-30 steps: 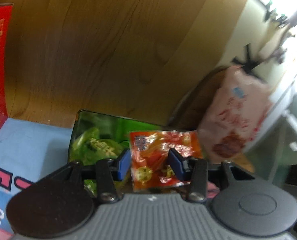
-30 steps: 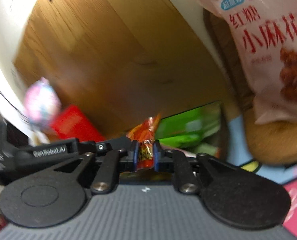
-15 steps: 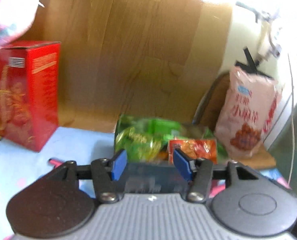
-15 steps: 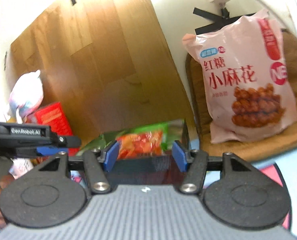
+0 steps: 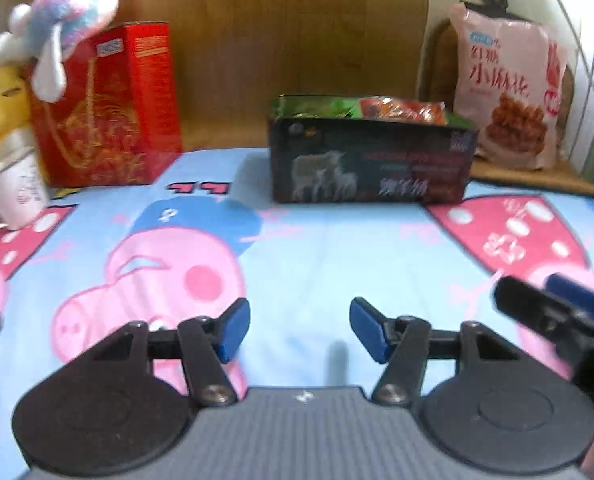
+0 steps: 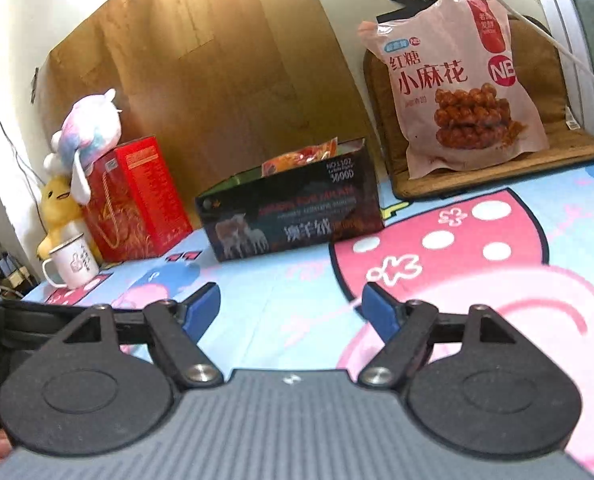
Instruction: Organize snacks
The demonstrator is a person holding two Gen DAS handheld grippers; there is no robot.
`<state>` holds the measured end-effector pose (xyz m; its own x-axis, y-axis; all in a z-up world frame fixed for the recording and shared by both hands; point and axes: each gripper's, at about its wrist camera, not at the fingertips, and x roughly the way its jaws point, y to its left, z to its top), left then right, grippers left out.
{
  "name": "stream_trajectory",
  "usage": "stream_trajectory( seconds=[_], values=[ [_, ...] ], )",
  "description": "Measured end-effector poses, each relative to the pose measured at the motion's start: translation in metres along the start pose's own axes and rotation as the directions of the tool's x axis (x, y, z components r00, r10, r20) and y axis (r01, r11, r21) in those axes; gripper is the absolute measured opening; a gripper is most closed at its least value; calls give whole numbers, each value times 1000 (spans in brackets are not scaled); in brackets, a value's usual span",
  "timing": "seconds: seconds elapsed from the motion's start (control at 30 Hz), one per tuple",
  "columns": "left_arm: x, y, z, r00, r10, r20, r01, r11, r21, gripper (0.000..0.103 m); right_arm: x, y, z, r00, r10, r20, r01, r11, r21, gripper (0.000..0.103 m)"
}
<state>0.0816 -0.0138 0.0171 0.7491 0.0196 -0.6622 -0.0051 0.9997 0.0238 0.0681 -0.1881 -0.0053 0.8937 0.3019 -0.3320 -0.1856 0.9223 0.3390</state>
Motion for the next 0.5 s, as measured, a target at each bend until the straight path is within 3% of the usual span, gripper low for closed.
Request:
stream_trajectory(
  seconds=[0.17,0.5],
  values=[
    [-4,2,-17,997,67,27,-67,998,3,64,-12,2,-8,999,3,36,-3,1000,-9,85],
    [-2,3,-27,993,107,43,-107,994,5,70,-10,-8,-8,1000,17,25,-18,999,40,85]
  ],
)
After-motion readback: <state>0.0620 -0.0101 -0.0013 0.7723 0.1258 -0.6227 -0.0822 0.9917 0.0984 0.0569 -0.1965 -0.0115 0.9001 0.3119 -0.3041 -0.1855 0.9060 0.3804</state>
